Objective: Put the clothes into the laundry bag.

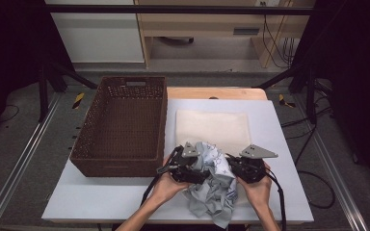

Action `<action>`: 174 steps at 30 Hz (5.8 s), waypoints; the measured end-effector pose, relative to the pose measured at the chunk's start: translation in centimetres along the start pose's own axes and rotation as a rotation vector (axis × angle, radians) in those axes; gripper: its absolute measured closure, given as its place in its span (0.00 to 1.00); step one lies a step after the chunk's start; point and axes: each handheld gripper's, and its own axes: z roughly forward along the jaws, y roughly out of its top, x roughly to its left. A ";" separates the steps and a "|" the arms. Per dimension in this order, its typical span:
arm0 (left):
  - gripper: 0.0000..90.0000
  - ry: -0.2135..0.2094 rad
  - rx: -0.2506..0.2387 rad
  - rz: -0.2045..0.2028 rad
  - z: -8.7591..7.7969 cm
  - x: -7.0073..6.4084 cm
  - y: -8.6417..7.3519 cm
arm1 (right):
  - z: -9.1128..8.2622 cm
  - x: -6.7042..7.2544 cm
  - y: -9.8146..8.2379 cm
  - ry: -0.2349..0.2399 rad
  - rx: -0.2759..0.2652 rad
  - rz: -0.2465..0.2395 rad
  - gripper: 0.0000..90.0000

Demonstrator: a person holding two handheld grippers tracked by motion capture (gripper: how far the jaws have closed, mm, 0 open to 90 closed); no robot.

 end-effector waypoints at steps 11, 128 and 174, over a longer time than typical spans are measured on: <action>0.86 -0.049 -0.066 0.055 -2.6 -2.5 0.0 | -0.2 -0.2 0.1 0.002 -0.022 0.018 0.97; 0.88 0.210 0.051 0.096 4.8 -4.9 1.6 | -1.8 -0.5 0.2 0.027 -0.110 0.021 0.97; 0.91 0.118 0.119 0.147 3.2 -7.0 -1.0 | -1.4 -0.6 0.1 0.030 -0.085 0.036 0.96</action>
